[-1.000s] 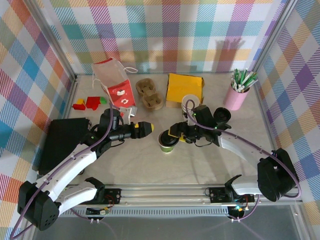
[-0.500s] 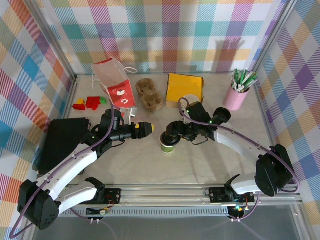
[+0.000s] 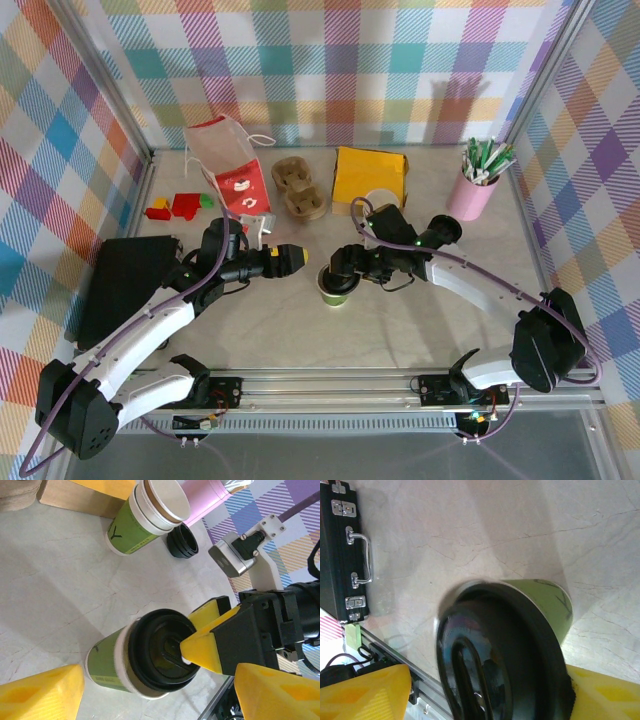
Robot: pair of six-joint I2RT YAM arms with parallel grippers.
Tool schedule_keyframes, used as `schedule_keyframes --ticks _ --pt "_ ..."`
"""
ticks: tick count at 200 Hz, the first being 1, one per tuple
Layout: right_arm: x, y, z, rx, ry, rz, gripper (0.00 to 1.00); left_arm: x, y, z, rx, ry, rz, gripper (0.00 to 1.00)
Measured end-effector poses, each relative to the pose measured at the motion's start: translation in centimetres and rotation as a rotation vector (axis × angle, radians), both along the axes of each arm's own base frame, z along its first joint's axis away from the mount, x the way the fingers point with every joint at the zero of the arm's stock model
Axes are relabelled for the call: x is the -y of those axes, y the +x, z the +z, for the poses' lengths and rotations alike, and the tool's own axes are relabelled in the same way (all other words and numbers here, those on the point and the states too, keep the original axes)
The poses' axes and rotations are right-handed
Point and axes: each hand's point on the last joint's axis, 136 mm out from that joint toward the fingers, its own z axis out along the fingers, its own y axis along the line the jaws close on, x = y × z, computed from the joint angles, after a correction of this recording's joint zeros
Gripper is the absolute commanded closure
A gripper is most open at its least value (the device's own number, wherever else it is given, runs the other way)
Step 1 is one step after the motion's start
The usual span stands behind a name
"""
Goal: Pack the takeout coffee
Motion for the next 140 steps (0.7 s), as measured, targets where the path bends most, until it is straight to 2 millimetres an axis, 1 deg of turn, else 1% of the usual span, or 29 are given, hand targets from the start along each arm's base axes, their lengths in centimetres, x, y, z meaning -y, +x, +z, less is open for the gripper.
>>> schedule_keyframes --ticks 51,140 --pt "0.3 0.3 1.1 0.016 -0.036 -0.014 0.22 -0.1 0.1 0.0 0.004 0.003 0.008 0.21" --pt "0.0 0.0 1.0 0.013 -0.037 -0.002 0.22 -0.2 -0.2 0.0 0.018 0.013 0.001 0.21"
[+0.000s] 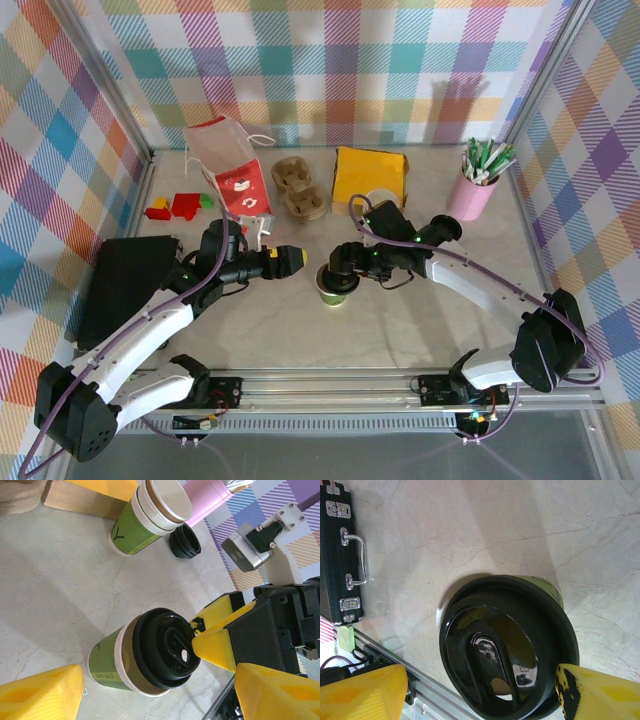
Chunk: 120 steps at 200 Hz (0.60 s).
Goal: Pack the takeout coffee
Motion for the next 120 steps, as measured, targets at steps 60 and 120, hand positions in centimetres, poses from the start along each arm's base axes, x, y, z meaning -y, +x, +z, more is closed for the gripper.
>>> schedule_keyframes --ticks 60,120 --pt "-1.0 -0.1 -0.6 -0.013 0.005 0.016 0.22 -0.1 -0.1 0.3 0.015 0.000 0.002 0.21" --pt "-2.2 0.0 0.7 0.016 0.035 0.034 0.22 -0.3 -0.3 -0.2 0.007 0.007 0.006 0.21"
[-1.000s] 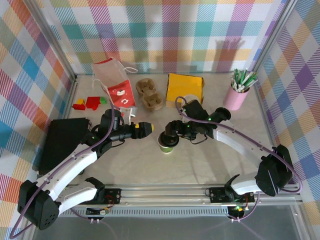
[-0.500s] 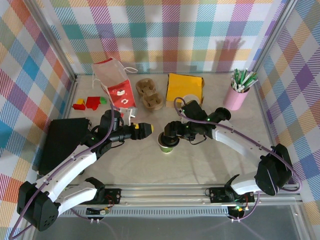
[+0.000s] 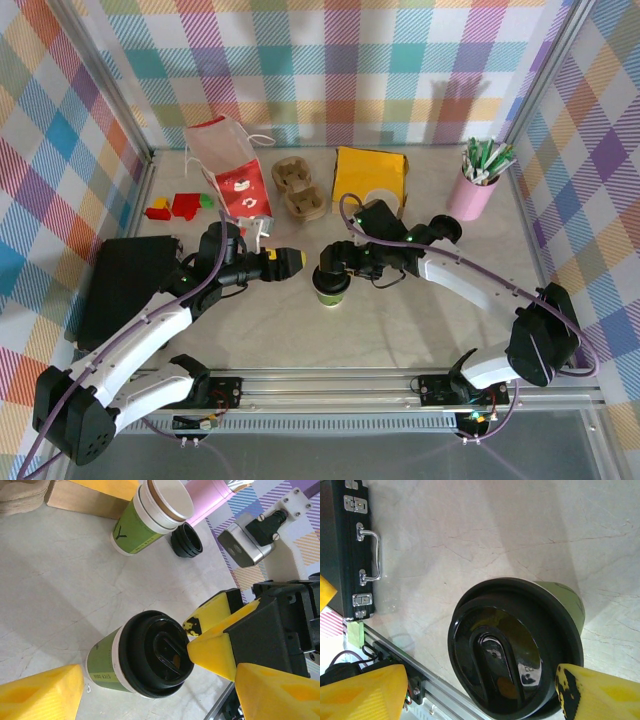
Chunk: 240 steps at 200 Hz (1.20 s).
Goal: Pack the takeout coffee
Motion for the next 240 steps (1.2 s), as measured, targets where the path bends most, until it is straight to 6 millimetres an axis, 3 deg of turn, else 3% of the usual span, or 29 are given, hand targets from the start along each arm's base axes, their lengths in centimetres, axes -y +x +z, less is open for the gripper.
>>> schedule_keyframes --ticks 108,135,165,207,240 --pt "-0.5 0.3 0.1 0.006 -0.001 -0.006 0.23 -0.5 0.2 -1.0 -0.015 0.035 0.026 0.21" --pt "0.3 0.3 1.1 0.037 -0.010 -0.026 0.23 -0.2 0.4 -2.3 -0.044 0.060 0.017 0.22" --pt "1.8 0.5 1.9 0.064 0.001 -0.061 0.25 1.1 0.0 -5.0 -0.099 0.117 -0.030 0.23" --pt "3.7 -0.5 -1.2 0.019 -0.037 -0.087 0.27 2.0 -0.2 -8.1 -0.159 0.187 -0.068 0.26" --pt "4.1 -1.0 -2.7 -0.005 -0.054 -0.087 0.27 2.5 0.3 -8.0 -0.153 0.191 -0.075 0.25"
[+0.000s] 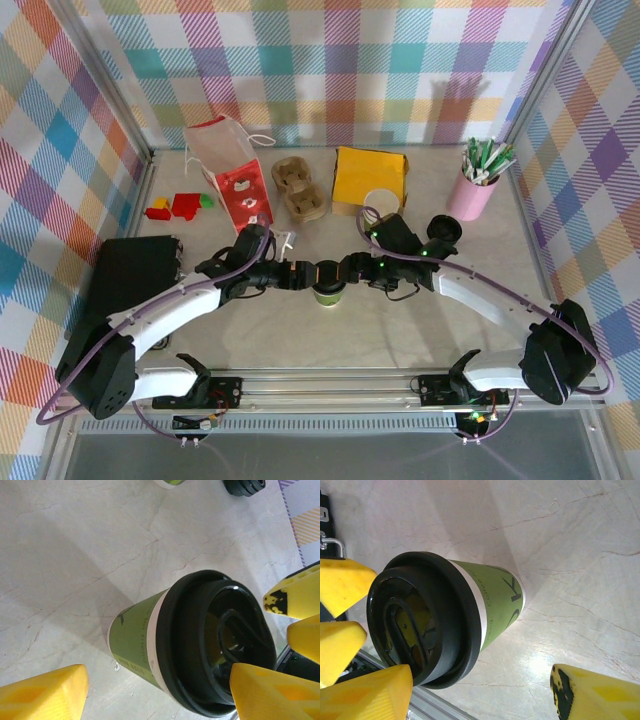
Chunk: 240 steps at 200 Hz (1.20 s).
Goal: Pack the takeout coffee
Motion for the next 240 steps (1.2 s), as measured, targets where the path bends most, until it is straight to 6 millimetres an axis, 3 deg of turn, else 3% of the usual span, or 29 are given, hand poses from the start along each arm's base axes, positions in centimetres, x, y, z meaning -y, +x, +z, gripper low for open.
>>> schedule_keyframes --ticks 35,68,121,240 --pt "-0.4 0.4 0.3 0.021 0.020 0.002 0.27 0.5 0.7 0.4 0.021 -0.010 -0.005 0.26" --pt "-0.8 0.9 -0.2 0.022 0.020 0.001 0.28 0.7 1.0 -0.4 0.006 0.004 -0.008 0.28" --pt "-1.0 1.5 -1.6 -0.003 0.003 -0.007 0.32 0.8 1.2 -0.8 0.003 0.010 -0.009 0.31" --pt "-1.4 2.0 -1.9 0.011 0.022 -0.017 0.34 0.3 1.0 -1.1 0.031 0.003 0.006 0.40"
